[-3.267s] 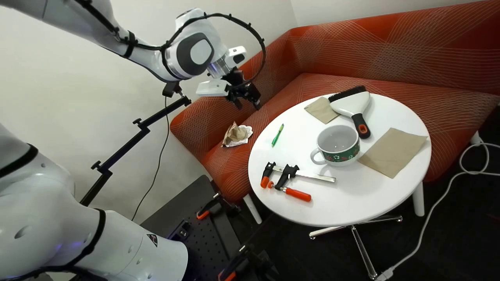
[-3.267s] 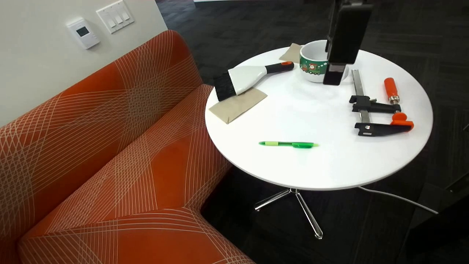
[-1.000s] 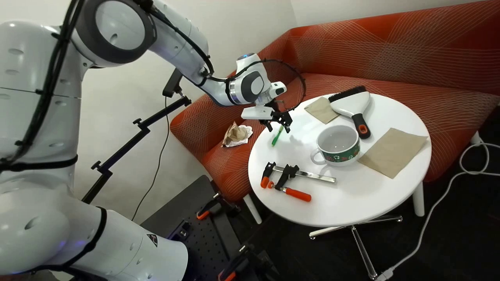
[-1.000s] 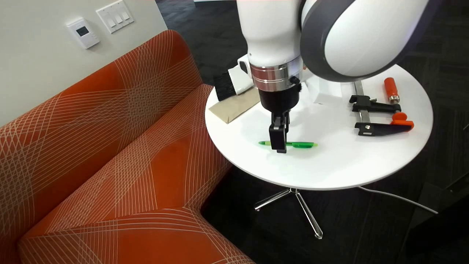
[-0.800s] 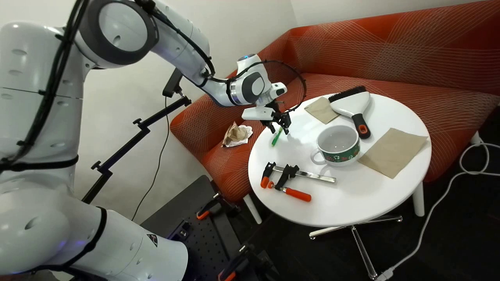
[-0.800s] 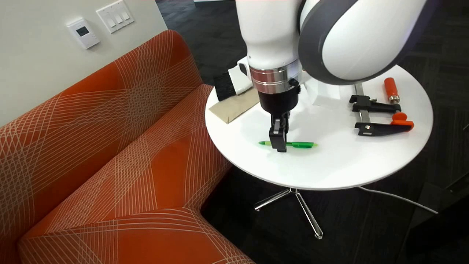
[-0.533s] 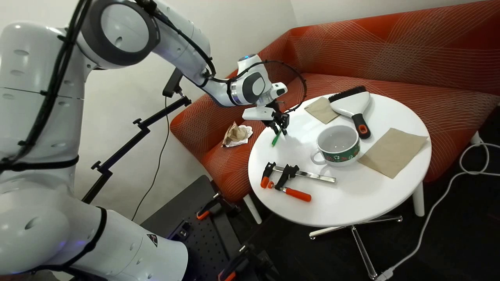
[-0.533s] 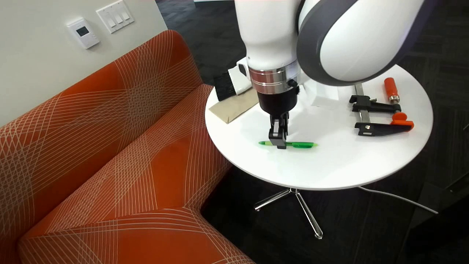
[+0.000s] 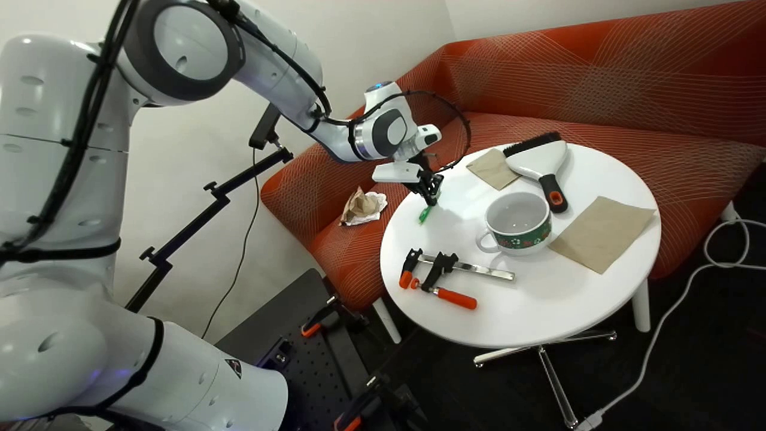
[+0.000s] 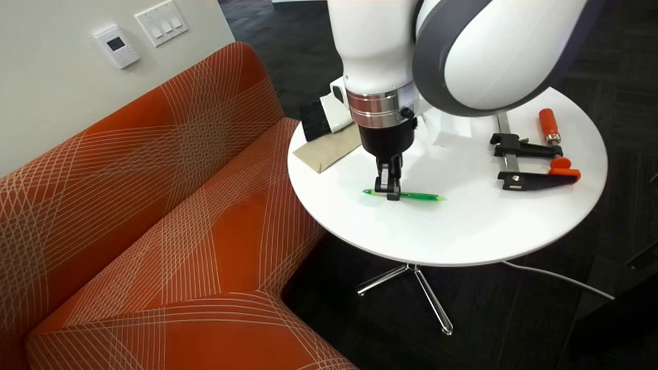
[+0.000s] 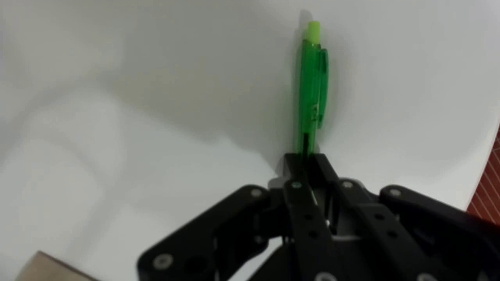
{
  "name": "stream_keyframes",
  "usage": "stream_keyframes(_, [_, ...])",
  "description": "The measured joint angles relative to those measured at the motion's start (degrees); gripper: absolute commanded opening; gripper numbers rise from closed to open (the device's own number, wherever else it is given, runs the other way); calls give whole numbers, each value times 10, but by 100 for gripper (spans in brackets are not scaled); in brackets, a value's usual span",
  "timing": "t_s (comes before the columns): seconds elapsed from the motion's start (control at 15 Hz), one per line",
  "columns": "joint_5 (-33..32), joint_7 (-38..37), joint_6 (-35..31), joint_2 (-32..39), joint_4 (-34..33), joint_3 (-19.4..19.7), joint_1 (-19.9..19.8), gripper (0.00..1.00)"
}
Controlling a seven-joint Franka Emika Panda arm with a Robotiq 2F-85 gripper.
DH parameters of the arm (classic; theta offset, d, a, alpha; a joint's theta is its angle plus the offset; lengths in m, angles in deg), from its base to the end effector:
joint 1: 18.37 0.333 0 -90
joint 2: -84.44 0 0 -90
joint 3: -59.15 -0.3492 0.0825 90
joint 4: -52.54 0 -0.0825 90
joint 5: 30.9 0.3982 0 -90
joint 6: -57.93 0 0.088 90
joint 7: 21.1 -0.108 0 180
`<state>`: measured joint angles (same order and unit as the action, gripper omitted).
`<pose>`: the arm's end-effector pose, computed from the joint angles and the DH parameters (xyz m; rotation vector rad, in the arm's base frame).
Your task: Pick up the pen from the table and put it in the mug cup.
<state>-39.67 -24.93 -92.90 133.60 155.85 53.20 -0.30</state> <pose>0.6037 0.2693 0.0762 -3.0607 -0.7039 0.0334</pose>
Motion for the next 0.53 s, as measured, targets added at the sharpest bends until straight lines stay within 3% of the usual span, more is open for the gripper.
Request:
stream_keyframes(0.27, [9, -22, 3, -44, 12, 10, -1, 3])
stream_keyframes(0.53, [13, -58, 33, -139, 52, 26, -3, 3])
